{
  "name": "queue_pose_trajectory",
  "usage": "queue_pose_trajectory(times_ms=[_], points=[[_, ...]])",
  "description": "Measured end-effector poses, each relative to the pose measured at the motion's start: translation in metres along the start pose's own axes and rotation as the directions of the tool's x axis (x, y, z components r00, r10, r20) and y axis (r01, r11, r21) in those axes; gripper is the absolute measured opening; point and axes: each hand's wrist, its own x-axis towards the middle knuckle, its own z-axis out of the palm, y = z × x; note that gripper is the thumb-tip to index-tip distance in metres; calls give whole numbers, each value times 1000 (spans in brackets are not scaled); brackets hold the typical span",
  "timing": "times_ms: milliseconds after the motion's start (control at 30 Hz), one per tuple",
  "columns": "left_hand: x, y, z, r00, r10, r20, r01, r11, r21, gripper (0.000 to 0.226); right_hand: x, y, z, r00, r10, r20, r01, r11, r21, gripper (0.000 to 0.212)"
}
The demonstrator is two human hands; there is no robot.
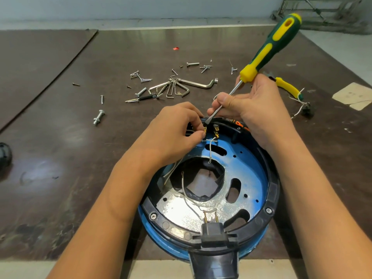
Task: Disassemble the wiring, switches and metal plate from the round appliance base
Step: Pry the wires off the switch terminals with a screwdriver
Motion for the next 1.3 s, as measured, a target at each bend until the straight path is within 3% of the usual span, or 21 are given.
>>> queue_pose_trajectory(times_ms=[200, 400, 667, 1300], points=[[0, 1, 0, 1000, -4, 5, 5, 1000, -13, 8, 3, 4, -1, 999, 20, -33, -20, 999, 26, 36], [1, 1, 0, 1000, 0, 6, 0, 1000, -20, 9, -5, 3, -6, 996, -70, 47, 66, 995, 78, 34], [0, 2, 0, 1000, -4, -5, 4, 1000, -17, 9, -9, 5, -6, 991, -125, 45, 122, 990, 65, 34], [-1, 4, 0, 1000, -5, 0, 5, 1000, -19, 9, 1, 2, -1, 995, 53, -85, -51, 999, 15, 36]])
